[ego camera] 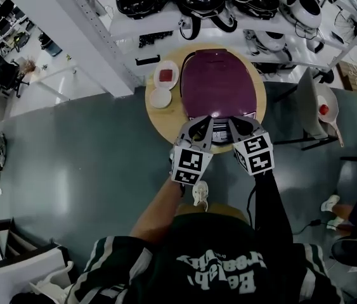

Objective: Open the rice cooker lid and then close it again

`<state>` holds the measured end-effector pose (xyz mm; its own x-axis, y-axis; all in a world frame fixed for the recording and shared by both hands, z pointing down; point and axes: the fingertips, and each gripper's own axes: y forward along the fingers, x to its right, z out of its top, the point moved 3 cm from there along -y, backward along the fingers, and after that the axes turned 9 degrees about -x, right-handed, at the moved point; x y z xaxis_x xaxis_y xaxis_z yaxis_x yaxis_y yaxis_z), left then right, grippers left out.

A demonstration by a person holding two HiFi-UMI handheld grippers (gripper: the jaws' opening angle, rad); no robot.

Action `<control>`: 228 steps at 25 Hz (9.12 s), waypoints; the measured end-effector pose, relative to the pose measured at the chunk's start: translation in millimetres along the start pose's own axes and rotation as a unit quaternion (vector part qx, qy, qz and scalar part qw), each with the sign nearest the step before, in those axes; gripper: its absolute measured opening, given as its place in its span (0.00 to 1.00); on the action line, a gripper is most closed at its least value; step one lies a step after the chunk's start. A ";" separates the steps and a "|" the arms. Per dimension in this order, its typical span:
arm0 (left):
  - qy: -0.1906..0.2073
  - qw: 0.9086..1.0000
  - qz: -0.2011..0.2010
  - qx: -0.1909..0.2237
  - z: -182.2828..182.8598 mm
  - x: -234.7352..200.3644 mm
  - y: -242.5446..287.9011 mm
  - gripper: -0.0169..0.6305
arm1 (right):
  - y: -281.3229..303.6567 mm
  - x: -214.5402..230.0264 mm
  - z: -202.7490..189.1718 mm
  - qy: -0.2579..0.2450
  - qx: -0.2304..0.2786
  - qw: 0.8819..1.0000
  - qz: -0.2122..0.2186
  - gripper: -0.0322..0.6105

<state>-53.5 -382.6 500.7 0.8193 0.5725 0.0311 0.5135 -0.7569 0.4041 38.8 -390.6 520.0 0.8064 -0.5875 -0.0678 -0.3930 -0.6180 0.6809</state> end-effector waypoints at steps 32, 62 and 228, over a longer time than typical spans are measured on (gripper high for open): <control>-0.006 0.999 -0.031 0.024 14.1 -6.6 2.5 0.02 | 6.2 -4.9 -8.1 0.021 -0.022 0.999 -0.031 0.06; -0.039 0.999 0.006 0.016 27.9 -39.9 7.7 0.03 | 3.9 0.3 -3.6 0.021 0.007 1.000 0.008 0.06; -0.006 0.985 0.083 0.152 127.5 -69.0 -87.4 0.03 | -122.1 56.7 88.6 0.012 0.213 0.963 -0.166 0.05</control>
<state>-122.4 -396.1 346.6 0.9007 0.4299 0.0622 0.4227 -0.9005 0.1019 93.3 -394.7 368.4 0.9270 -0.3109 -0.2098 -0.2527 -0.9311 0.2631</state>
